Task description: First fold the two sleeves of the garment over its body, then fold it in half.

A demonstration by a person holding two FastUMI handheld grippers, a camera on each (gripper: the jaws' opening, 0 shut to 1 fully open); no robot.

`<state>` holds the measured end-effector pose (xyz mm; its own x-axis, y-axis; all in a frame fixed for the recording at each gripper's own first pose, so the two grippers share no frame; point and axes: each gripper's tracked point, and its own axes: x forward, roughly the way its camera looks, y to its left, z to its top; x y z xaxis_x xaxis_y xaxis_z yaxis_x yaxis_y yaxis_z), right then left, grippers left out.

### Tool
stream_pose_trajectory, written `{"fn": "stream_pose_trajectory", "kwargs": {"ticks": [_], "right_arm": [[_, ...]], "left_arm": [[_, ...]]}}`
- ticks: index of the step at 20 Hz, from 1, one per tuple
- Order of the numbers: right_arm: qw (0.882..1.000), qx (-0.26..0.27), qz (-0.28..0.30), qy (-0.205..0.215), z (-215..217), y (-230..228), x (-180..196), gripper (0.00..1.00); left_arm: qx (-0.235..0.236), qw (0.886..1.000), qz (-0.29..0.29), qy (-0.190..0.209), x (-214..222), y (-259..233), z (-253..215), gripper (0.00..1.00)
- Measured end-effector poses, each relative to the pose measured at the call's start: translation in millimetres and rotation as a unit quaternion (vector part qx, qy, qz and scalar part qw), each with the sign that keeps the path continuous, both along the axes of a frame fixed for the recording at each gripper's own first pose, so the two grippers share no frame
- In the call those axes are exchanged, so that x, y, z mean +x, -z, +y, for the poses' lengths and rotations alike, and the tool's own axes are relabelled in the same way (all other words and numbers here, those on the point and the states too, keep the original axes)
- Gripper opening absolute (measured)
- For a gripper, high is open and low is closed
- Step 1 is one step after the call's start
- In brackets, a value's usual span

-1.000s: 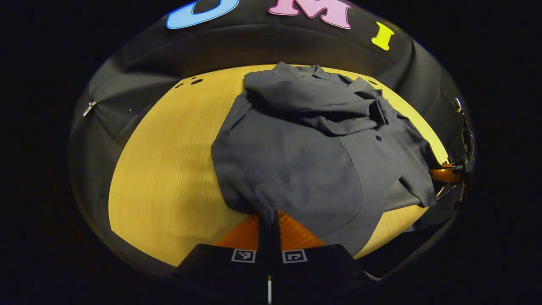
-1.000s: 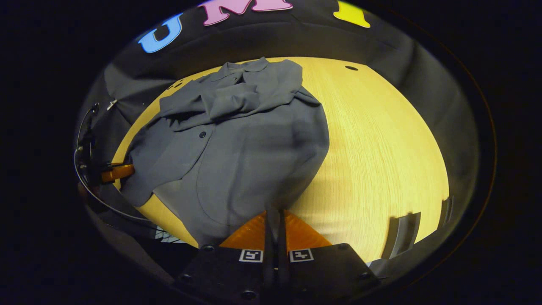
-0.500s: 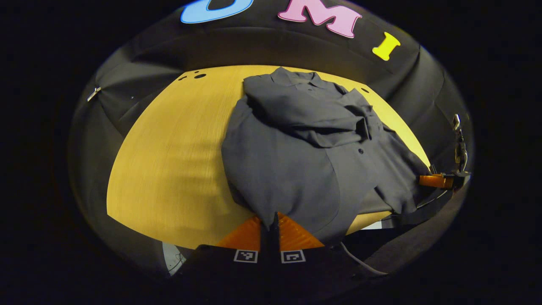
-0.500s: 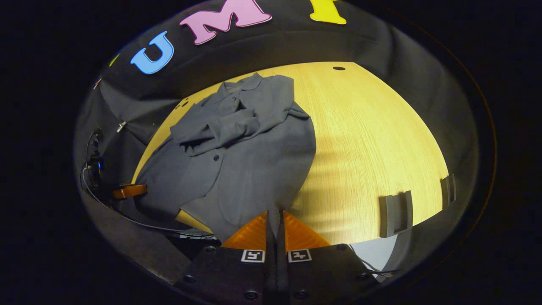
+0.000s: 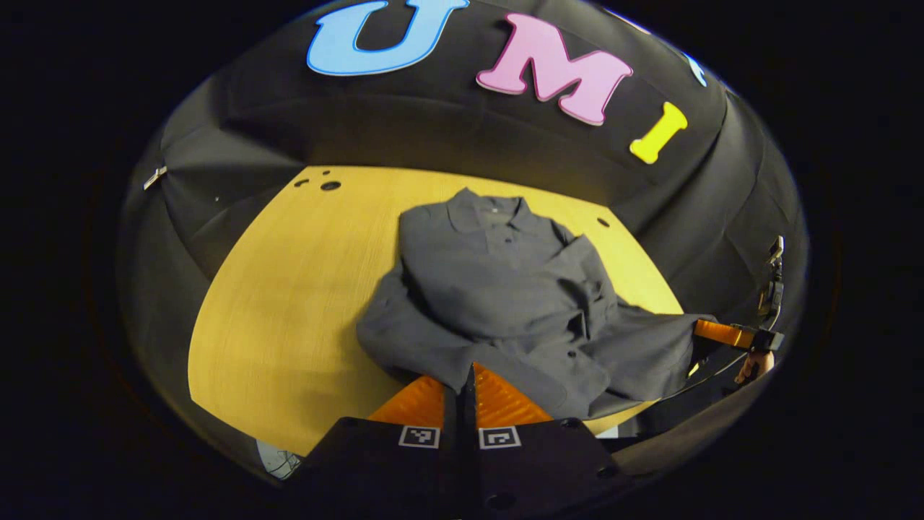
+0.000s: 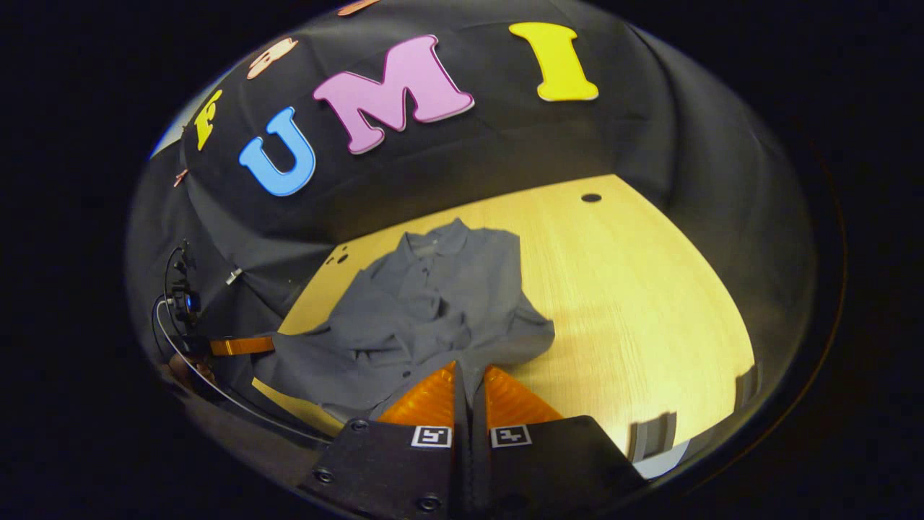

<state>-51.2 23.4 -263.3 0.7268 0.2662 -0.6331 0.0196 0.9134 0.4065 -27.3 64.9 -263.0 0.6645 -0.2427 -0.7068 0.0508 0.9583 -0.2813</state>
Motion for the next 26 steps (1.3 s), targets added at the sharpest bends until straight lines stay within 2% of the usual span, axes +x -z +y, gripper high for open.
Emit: {"fn": "stream_pose_trajectory", "kwargs": {"ticks": [5, 13, 19, 26], "right_arm": [[0.998, -0.004, -0.06, 0.004, -8, -40, 64, 0.05], [0.994, -0.011, -0.109, 0.015, -25, -57, 163, 0.05], [0.992, -0.053, -0.116, 0.004, -38, -39, 224, 0.05], [0.991, -0.077, -0.108, 0.001, -39, -6, 272, 0.05]], "left_arm": [[-0.01, 0.999, -0.046, -0.017, 59, -37, 8, 0.06], [0.015, 0.994, -0.108, -0.021, 154, -68, 17, 0.05], [0.035, 0.992, -0.115, -0.037, 211, -56, 34, 0.05], [0.068, 0.991, -0.106, -0.047, 260, -15, 51, 0.05]]}}
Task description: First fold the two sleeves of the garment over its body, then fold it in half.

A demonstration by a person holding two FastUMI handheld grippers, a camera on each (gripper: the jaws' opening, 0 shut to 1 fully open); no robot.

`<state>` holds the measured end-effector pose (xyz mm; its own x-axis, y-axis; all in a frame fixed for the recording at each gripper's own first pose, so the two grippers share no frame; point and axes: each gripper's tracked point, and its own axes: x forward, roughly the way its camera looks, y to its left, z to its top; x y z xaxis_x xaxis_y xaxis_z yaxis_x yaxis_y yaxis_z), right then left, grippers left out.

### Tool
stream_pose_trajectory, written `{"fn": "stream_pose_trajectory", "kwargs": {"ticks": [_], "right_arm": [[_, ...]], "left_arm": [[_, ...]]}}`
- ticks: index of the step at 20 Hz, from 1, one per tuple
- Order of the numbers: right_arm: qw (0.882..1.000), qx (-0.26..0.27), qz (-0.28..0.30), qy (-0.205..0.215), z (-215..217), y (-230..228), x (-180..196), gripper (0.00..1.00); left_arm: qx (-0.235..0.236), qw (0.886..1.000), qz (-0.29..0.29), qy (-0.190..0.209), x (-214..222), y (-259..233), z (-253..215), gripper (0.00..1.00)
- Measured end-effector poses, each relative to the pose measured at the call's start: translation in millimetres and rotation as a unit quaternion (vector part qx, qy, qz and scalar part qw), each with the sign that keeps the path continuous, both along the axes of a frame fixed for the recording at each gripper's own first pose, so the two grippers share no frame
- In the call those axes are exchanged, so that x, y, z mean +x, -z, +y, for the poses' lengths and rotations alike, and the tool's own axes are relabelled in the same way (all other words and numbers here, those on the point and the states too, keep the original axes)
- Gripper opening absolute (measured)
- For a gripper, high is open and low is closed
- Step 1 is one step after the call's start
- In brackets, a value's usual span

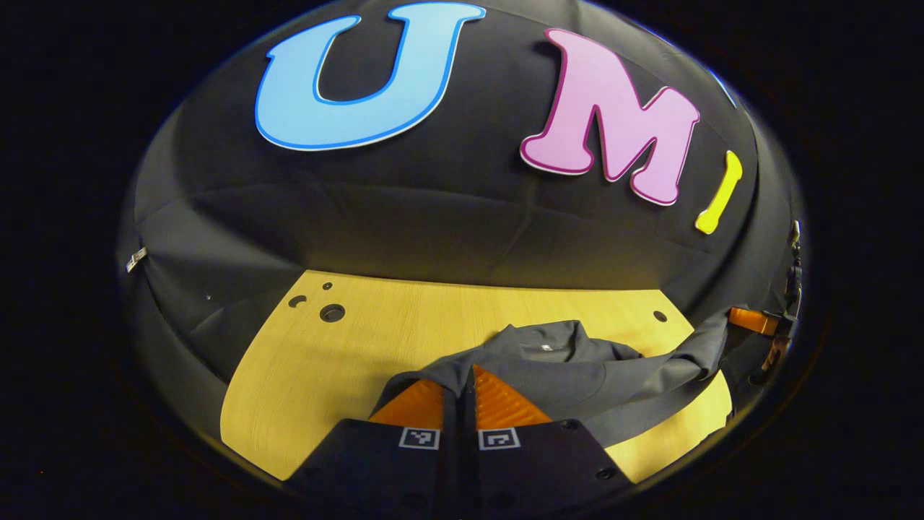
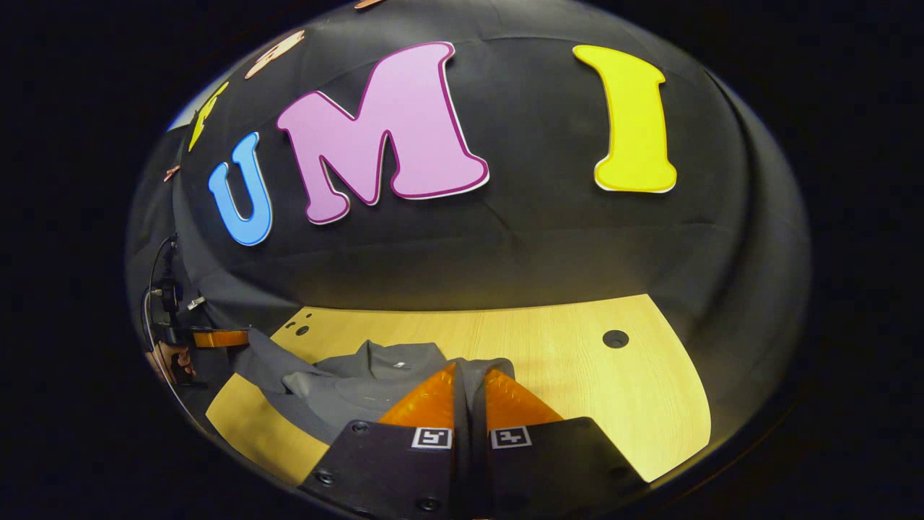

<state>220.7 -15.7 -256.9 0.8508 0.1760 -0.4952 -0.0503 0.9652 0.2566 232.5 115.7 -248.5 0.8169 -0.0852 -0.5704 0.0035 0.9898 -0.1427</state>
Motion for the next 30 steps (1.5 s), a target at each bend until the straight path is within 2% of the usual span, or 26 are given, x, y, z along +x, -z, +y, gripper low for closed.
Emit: {"fn": "stream_pose_trajectory", "kwargs": {"ticks": [10, 12, 13, 19, 26, 27, 28, 29, 30], "right_arm": [[0.997, -0.04, 0.057, 0.01, 5, 86, 40, 0.05], [0.996, -0.046, 0.07, 0.012, 5, 102, 44, 0.05], [0.996, -0.05, 0.077, 0.014, 4, 111, 45, 0.05], [0.992, -0.07, 0.107, 0.011, 7, 159, 48, 0.05], [0.989, -0.066, 0.132, 0.017, 7, 188, 42, 0.12], [0.989, -0.062, 0.134, 0.019, 7, 188, 41, 0.14], [0.989, -0.059, 0.137, 0.021, 7, 187, 39, 0.36], [0.989, -0.053, 0.138, 0.023, 7, 185, 38, 0.17], [0.989, -0.046, 0.137, 0.025, 7, 183, 36, 0.4]], "left_arm": [[0.022, 0.998, 0.06, -0.017, 42, 83, 5, 0.05], [0.029, 0.998, 0.06, -0.018, 49, 93, 5, 0.09], [0.035, 0.997, 0.059, -0.016, 52, 98, 4, 0.05], [0.093, 0.993, 0.072, 0.006, 54, 138, -1, 0.05], [0.121, 0.99, 0.077, 0.011, 58, 156, -2, 0.15], [0.121, 0.99, 0.078, 0.012, 57, 155, -3, 0.2], [0.124, 0.989, 0.079, 0.009, 56, 154, -2, 0.23], [0.124, 0.989, 0.079, 0.005, 55, 154, -1, 0.32], [0.119, 0.99, 0.076, 0.004, 54, 150, -3, 0.35]]}}
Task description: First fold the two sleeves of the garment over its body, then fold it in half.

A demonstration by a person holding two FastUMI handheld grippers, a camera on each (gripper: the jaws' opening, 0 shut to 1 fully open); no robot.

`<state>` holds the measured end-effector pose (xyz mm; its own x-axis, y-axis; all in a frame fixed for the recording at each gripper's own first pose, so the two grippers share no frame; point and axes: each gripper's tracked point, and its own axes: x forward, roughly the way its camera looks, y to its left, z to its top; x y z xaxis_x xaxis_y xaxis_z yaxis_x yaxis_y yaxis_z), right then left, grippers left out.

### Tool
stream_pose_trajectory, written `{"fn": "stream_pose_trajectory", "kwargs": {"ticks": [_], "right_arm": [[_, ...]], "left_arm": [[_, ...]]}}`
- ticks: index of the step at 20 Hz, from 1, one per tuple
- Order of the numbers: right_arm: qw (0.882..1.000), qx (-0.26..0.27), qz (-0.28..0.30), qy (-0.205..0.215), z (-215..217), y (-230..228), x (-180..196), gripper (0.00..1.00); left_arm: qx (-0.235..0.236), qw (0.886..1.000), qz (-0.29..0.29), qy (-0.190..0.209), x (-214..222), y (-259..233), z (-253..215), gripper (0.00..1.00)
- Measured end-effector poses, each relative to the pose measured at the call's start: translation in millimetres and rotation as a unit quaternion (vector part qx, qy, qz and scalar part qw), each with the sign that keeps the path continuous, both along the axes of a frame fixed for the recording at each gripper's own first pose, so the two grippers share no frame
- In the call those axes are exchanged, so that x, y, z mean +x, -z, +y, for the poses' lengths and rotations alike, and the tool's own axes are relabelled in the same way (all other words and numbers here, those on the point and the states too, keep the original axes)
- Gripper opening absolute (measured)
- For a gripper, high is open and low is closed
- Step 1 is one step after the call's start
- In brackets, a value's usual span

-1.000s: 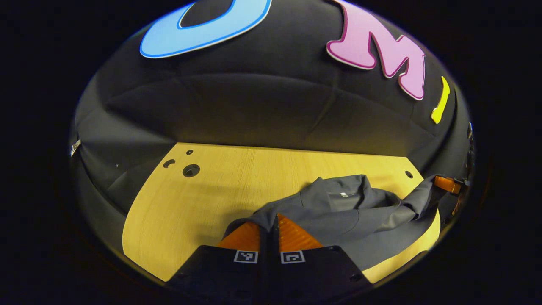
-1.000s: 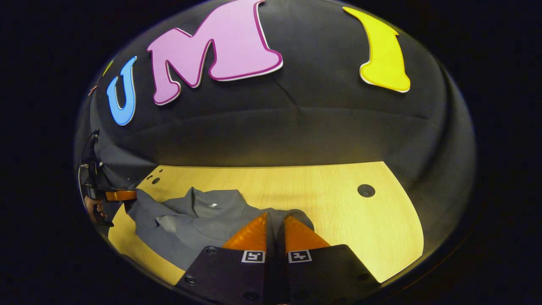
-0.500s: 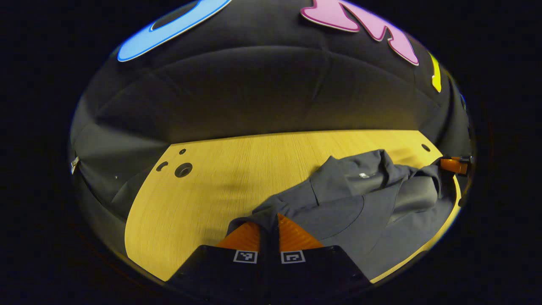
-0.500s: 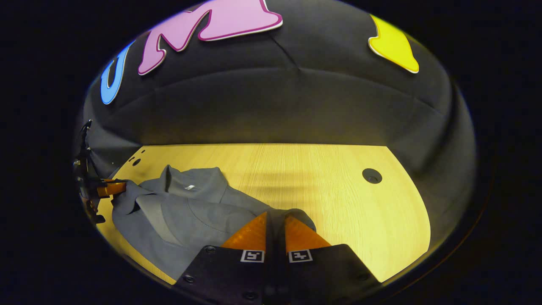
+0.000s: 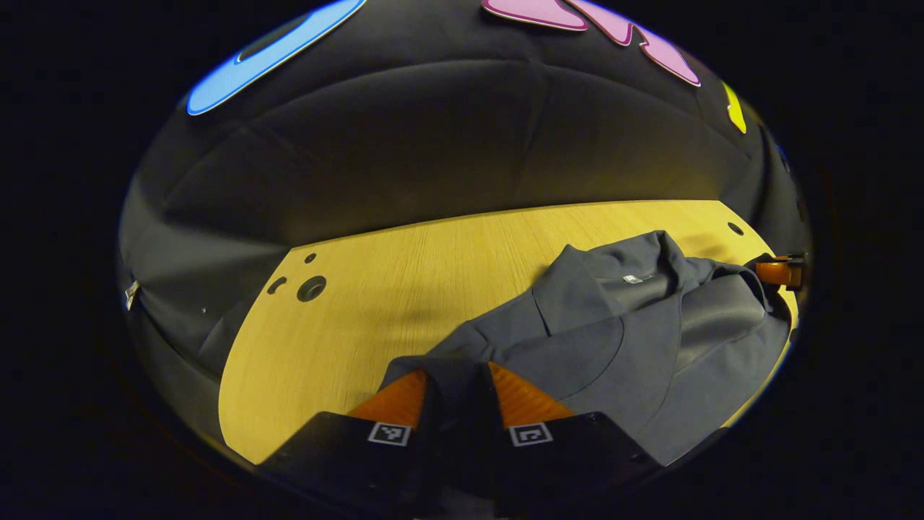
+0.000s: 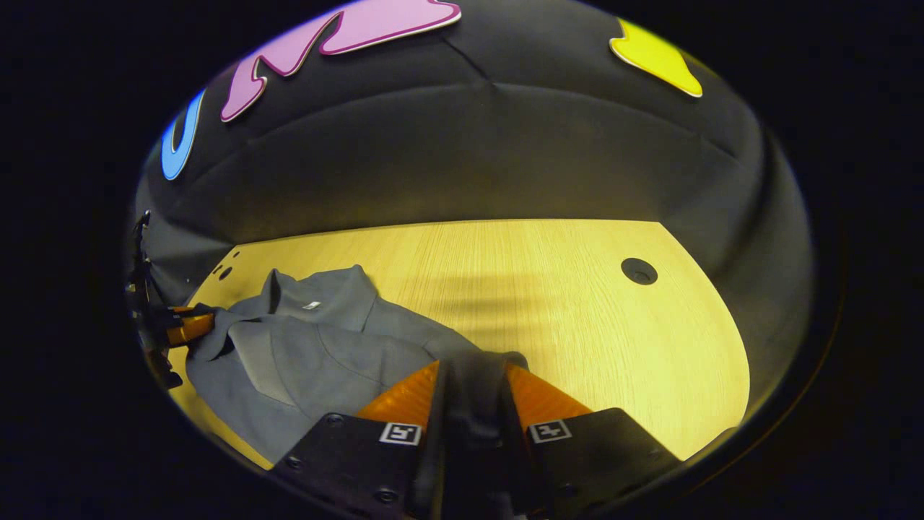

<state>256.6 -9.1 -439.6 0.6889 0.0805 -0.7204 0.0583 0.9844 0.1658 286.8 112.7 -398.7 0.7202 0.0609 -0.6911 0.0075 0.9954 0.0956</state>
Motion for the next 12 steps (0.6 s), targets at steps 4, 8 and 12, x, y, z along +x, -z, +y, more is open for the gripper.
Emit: {"fn": "stream_pose_trajectory", "kwargs": {"ticks": [4, 8, 12], "right_arm": [[1.0, 0.005, -0.018, -0.005, 1, -28, -8, 0.69], [0.999, 0.012, -0.038, -0.013, 6, -62, -22, 0.95], [0.998, 0.002, -0.056, -0.012, 1, -94, -45, 0.98]], "left_arm": [[-0.051, 0.998, -0.025, 0.014, -7, -18, -20, 0.7], [-0.029, 0.999, -0.04, 0.009, -25, -42, -13, 0.99], [-0.033, 0.997, -0.064, 0.015, -51, -72, -18, 0.99]]}}
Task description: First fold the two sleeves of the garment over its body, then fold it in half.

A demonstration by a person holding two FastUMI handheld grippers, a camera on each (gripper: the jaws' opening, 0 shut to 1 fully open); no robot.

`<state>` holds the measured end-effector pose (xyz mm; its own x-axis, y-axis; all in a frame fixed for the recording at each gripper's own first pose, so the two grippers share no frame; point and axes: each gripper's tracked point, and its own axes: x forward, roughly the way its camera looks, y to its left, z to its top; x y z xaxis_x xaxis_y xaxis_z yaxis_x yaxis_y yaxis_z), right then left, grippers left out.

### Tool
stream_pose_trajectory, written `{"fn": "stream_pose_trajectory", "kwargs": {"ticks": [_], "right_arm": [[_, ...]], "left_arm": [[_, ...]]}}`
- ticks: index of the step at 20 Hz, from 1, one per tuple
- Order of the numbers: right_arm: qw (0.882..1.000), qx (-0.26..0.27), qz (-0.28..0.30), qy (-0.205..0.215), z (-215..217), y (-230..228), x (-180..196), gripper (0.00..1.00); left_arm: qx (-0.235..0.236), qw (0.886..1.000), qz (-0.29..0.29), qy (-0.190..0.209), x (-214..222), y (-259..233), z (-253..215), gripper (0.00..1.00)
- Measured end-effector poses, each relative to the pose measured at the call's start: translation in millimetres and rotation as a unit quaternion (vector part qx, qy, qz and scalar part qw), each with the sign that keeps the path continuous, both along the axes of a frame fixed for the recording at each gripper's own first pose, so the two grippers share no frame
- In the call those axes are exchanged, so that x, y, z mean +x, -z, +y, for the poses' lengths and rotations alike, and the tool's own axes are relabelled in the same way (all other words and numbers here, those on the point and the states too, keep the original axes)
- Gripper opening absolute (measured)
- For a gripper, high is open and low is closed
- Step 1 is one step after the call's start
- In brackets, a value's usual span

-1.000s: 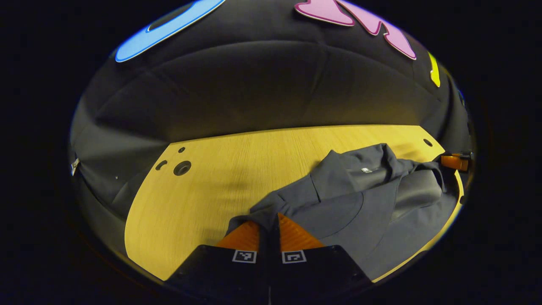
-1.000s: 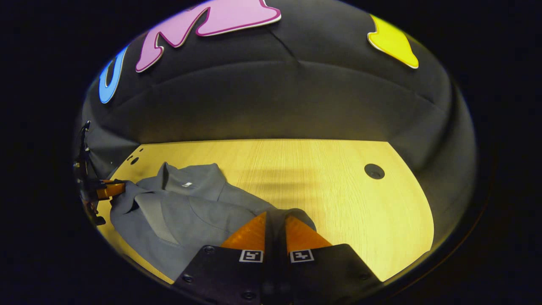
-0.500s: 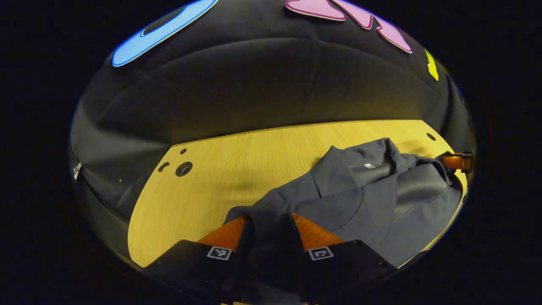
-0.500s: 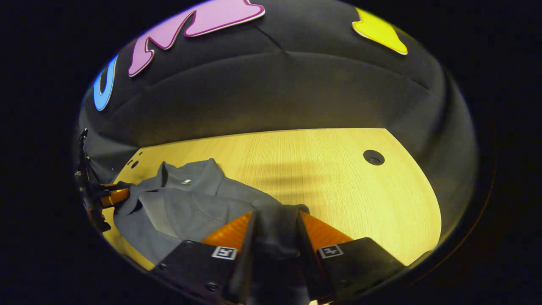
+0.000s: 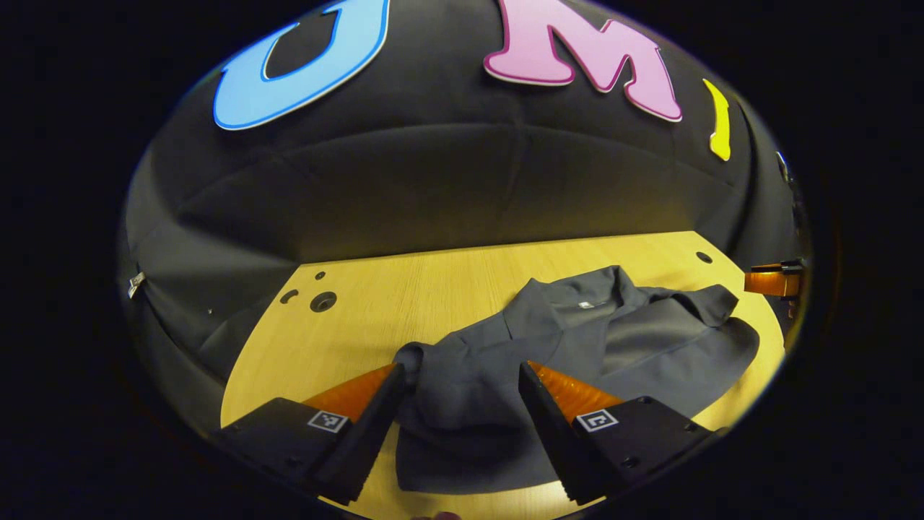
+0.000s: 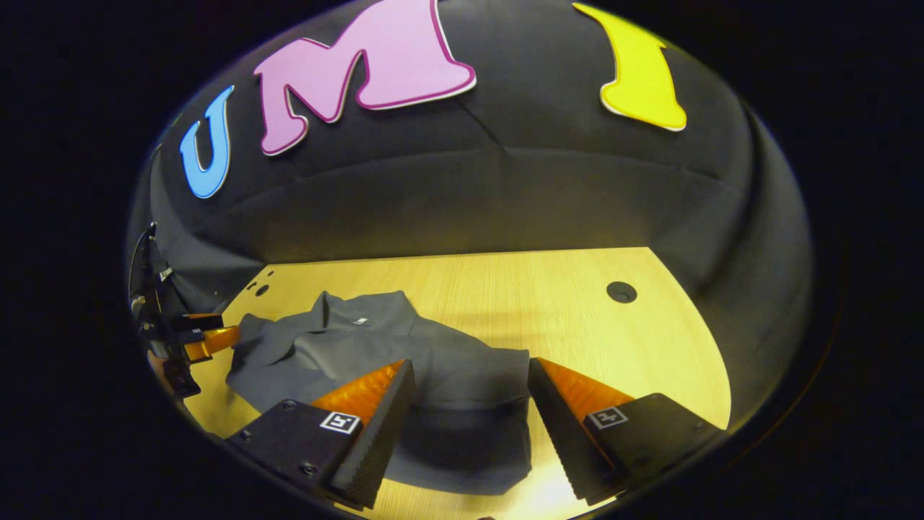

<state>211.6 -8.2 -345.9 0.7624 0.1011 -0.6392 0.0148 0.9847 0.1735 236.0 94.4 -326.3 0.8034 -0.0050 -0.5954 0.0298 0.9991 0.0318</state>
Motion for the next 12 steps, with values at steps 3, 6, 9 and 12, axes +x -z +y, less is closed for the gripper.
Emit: {"fn": "stream_pose_trajectory", "kwargs": {"ticks": [3, 6, 9, 12], "right_arm": [[1.0, 0.006, -0.021, 0.01, -3, -28, -16, 0.98], [0.999, 0.014, -0.04, 0.016, -6, -56, -35, 0.98], [0.999, -0.011, -0.052, 0.011, -16, -74, -56, 0.98], [0.998, -0.015, -0.066, 0.004, -15, -92, -77, 0.98]], "left_arm": [[0.009, 1.0, -0.026, 0.009, -19, -31, 0, 0.98], [0.011, 0.998, -0.056, 0.019, -38, -63, -6, 0.98], [-0.004, 0.997, -0.074, 0.024, -64, -88, -18, 0.98], [-0.011, 0.996, -0.084, 0.032, -86, -104, -27, 0.98]]}}
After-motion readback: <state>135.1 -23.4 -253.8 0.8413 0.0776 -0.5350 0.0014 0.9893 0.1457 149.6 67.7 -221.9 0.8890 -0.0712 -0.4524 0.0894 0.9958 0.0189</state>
